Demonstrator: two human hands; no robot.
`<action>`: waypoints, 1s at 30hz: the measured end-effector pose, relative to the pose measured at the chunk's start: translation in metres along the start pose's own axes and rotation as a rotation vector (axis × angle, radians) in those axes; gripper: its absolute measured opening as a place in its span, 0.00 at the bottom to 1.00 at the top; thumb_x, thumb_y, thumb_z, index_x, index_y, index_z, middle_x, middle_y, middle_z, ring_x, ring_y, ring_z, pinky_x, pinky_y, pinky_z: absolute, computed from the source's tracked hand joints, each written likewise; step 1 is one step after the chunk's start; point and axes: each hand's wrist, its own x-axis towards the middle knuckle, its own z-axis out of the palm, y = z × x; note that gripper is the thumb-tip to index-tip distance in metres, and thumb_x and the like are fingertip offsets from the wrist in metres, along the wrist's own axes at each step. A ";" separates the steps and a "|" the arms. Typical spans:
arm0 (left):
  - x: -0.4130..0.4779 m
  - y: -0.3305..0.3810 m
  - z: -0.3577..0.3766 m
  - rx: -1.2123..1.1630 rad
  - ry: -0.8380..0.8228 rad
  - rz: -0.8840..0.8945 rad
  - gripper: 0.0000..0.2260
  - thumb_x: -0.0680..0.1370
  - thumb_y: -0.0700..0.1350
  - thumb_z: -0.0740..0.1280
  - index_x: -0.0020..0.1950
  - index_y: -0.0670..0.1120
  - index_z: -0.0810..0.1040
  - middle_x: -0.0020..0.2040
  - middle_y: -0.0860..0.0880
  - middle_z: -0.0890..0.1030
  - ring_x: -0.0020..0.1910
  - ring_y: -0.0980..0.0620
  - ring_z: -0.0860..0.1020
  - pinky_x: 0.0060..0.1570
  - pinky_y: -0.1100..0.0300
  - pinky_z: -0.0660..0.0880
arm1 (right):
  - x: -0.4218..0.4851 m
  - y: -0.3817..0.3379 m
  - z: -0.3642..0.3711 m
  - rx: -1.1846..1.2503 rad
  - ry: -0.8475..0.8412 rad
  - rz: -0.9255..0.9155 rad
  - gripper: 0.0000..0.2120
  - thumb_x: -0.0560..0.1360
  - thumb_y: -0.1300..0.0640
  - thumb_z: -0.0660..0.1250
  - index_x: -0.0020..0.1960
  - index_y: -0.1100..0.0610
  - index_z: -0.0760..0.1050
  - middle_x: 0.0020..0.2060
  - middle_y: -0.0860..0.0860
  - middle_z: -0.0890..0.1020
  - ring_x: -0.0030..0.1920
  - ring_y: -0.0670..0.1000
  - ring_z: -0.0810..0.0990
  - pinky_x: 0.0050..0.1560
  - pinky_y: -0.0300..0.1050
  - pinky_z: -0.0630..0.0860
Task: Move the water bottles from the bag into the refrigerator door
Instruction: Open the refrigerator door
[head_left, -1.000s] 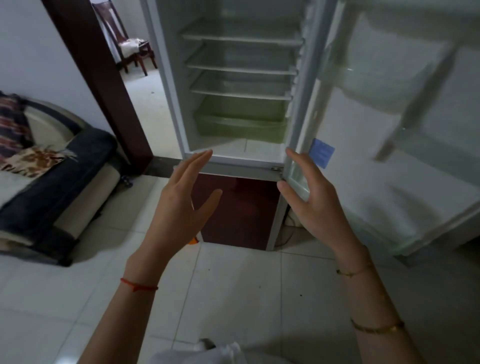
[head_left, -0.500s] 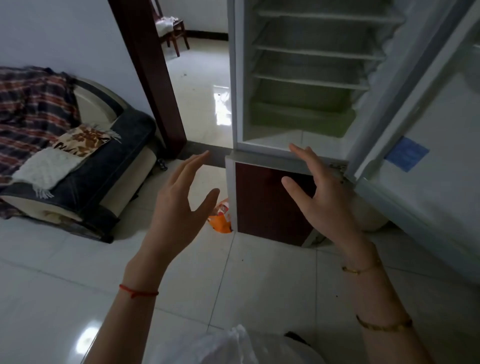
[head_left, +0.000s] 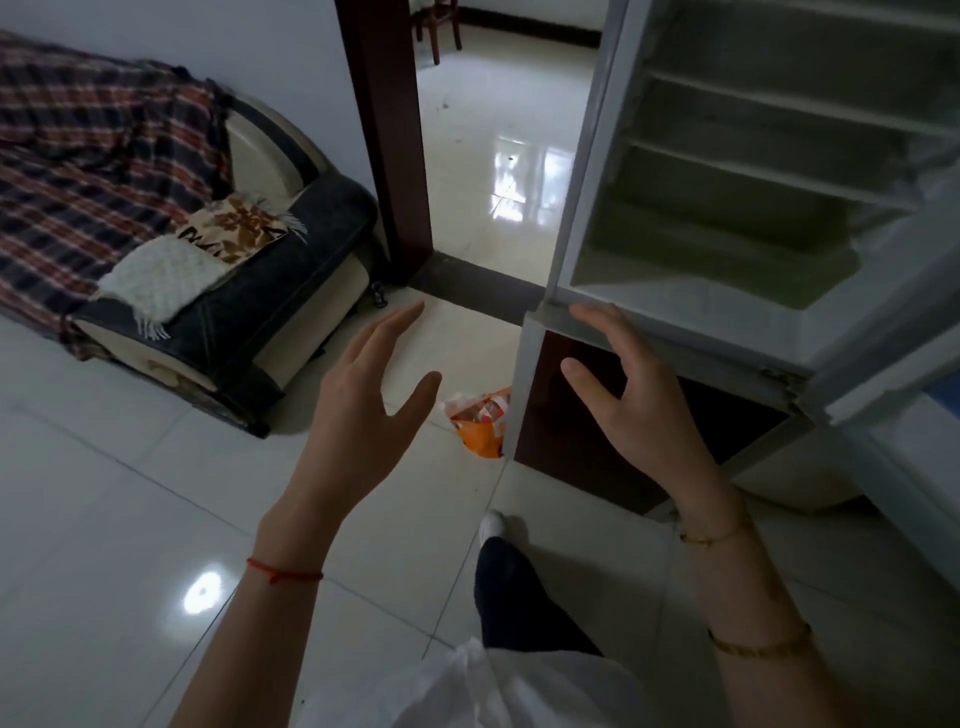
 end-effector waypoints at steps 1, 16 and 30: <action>0.008 -0.006 0.000 0.000 0.008 -0.013 0.26 0.78 0.45 0.68 0.75 0.46 0.67 0.72 0.48 0.72 0.71 0.52 0.70 0.70 0.56 0.69 | 0.012 0.003 0.004 0.007 -0.012 0.000 0.23 0.78 0.52 0.64 0.72 0.51 0.64 0.72 0.45 0.67 0.73 0.42 0.62 0.65 0.21 0.60; 0.167 -0.086 0.012 -0.021 0.080 -0.188 0.26 0.78 0.45 0.68 0.75 0.48 0.67 0.72 0.51 0.72 0.71 0.54 0.71 0.69 0.50 0.71 | 0.220 0.044 0.060 0.014 -0.213 -0.019 0.22 0.79 0.51 0.62 0.72 0.48 0.64 0.74 0.43 0.65 0.76 0.42 0.56 0.68 0.37 0.59; 0.278 -0.169 0.030 -0.025 -0.028 -0.198 0.25 0.78 0.45 0.68 0.75 0.47 0.68 0.71 0.49 0.73 0.70 0.53 0.72 0.69 0.55 0.70 | 0.323 0.072 0.102 -0.040 -0.225 0.082 0.22 0.79 0.51 0.61 0.72 0.49 0.64 0.73 0.43 0.66 0.71 0.36 0.55 0.67 0.34 0.58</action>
